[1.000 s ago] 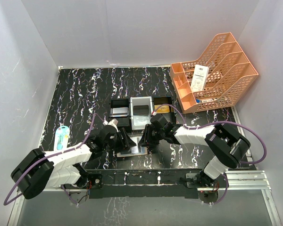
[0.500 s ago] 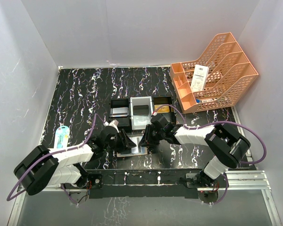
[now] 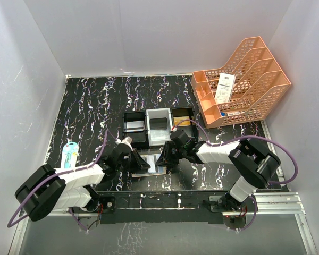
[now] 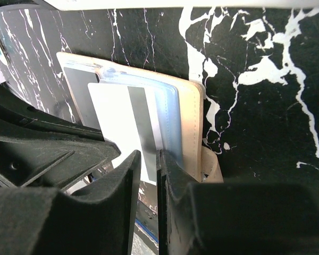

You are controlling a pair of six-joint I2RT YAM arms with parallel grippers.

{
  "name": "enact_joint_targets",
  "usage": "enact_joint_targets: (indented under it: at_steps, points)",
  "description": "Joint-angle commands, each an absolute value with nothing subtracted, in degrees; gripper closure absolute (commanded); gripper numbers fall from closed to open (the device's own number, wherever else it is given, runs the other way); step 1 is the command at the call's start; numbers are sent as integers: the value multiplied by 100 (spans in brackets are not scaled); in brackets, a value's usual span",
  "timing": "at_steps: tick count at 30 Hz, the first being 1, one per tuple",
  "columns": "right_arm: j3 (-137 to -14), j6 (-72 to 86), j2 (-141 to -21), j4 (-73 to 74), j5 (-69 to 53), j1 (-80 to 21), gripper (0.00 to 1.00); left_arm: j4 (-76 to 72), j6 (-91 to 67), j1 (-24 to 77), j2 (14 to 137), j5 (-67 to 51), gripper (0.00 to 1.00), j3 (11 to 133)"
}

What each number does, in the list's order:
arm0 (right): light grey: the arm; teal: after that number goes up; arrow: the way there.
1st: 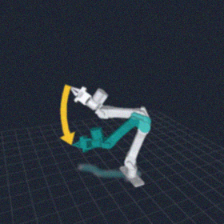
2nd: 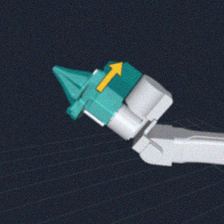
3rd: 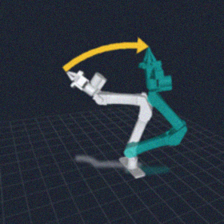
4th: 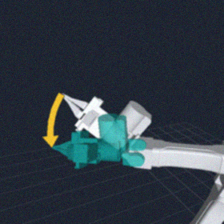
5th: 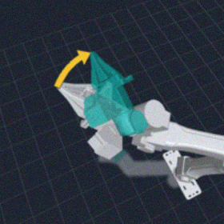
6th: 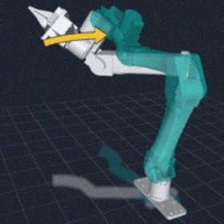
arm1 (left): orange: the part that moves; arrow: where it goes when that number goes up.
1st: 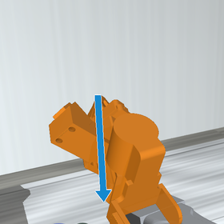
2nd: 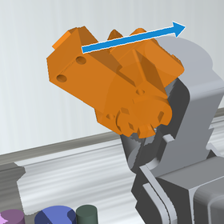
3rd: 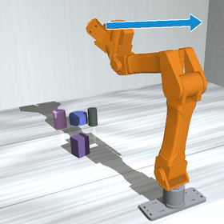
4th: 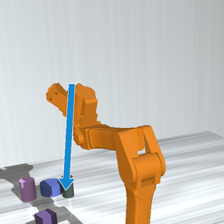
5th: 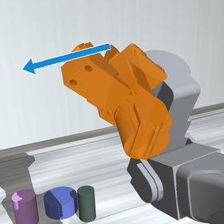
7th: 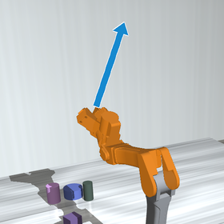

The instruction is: Take the credit cards out of the card holder

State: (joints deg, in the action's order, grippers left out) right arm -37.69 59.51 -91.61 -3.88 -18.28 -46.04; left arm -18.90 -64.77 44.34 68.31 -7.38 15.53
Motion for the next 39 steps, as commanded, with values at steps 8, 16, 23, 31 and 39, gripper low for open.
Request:
enact_joint_targets:
  at_steps: [8,16,23,31,39]
  points:
    - [-3818,5875,-9126,-38,-1509,-4623,83,-1345,-6415,4429,6344,-490,98,1670]
    - [-4032,5693,-8966,175,-1492,-4623,83,-693,-6037,4430,6272,-336,92,1990]
    - [-4368,5519,-8671,181,-1709,-4623,78,-807,-5993,4427,6234,-460,96,1947]
    - [-4580,5540,-8991,-307,-2268,-4686,76,-783,-5985,4430,6201,-527,97,1955]
    - [-4629,5539,-9617,162,-1812,-4719,76,-758,-5963,4430,6161,-590,87,1956]
